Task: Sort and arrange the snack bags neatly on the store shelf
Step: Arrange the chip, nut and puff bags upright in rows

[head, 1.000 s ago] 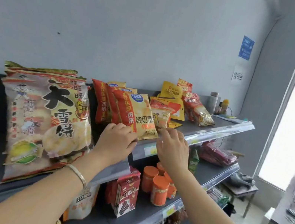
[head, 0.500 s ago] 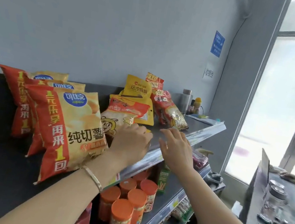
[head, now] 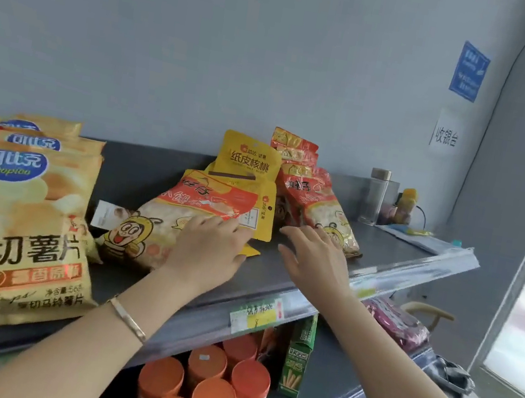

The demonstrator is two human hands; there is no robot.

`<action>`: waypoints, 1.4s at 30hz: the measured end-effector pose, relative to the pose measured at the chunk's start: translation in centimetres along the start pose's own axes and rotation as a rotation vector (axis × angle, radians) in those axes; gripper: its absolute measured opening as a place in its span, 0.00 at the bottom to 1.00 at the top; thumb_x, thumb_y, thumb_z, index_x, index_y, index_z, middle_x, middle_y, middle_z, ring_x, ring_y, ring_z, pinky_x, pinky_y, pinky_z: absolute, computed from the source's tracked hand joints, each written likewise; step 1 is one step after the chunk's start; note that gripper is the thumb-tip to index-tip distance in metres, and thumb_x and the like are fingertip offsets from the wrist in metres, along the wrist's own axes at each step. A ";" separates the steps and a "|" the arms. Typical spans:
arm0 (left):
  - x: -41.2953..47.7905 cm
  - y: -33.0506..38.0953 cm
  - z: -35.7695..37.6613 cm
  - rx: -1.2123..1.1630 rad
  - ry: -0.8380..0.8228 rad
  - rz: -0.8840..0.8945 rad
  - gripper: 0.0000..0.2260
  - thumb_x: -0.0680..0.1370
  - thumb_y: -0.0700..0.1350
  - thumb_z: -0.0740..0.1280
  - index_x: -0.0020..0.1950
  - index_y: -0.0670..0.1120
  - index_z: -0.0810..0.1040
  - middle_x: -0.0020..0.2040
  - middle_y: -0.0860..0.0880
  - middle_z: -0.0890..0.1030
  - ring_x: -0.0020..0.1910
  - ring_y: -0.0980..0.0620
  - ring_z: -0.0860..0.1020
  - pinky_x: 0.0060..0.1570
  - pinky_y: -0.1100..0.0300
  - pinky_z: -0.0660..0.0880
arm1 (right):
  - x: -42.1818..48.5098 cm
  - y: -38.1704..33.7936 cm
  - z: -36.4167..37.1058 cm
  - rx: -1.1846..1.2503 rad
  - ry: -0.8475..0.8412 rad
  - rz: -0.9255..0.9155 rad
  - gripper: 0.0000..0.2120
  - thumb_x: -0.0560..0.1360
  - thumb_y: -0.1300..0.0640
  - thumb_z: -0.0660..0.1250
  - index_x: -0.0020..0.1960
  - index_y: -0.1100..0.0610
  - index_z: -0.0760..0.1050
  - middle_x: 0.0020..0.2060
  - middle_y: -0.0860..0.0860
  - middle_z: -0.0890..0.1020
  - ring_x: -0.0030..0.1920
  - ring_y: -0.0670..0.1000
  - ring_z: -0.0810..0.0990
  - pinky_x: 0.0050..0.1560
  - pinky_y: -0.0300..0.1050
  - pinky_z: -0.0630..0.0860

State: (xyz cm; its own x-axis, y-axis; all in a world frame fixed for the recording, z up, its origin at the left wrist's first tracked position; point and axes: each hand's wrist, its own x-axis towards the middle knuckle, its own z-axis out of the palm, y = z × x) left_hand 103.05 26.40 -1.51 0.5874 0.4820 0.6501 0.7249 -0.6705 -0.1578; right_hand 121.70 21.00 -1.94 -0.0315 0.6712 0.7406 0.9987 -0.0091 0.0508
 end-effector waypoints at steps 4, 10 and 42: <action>1.7 0.8 0.2 0.114 0.059 -0.104 0.13 0.72 0.50 0.70 0.55 0.49 0.79 0.50 0.51 0.82 0.50 0.47 0.80 0.46 0.52 0.73 | 2.1 1.9 0.7 0.099 0.074 -0.140 0.11 0.71 0.53 0.66 0.50 0.56 0.82 0.38 0.51 0.83 0.38 0.57 0.81 0.32 0.45 0.75; 2.6 0.4 0.3 0.228 0.009 -0.208 0.16 0.75 0.51 0.66 0.63 0.50 0.75 0.56 0.51 0.78 0.57 0.47 0.75 0.54 0.51 0.69 | 3.8 2.4 2.6 0.256 0.079 -0.272 0.11 0.74 0.54 0.64 0.51 0.56 0.82 0.40 0.53 0.84 0.40 0.58 0.82 0.33 0.46 0.74; 3.6 -3.5 0.2 -0.229 0.161 -0.820 0.16 0.77 0.48 0.64 0.66 0.50 0.74 0.64 0.49 0.75 0.63 0.49 0.73 0.61 0.51 0.71 | 10.4 -7.9 6.5 1.887 -0.603 0.875 0.08 0.79 0.61 0.63 0.58 0.60 0.74 0.39 0.56 0.78 0.37 0.57 0.79 0.33 0.47 0.77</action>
State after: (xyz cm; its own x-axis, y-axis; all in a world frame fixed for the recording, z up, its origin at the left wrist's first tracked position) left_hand 102.72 30.56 1.23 -0.1596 0.7890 0.5933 0.7969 -0.2518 0.5492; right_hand 113.78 32.85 1.00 -0.0321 0.9975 -0.0626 -0.3943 -0.0702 -0.9163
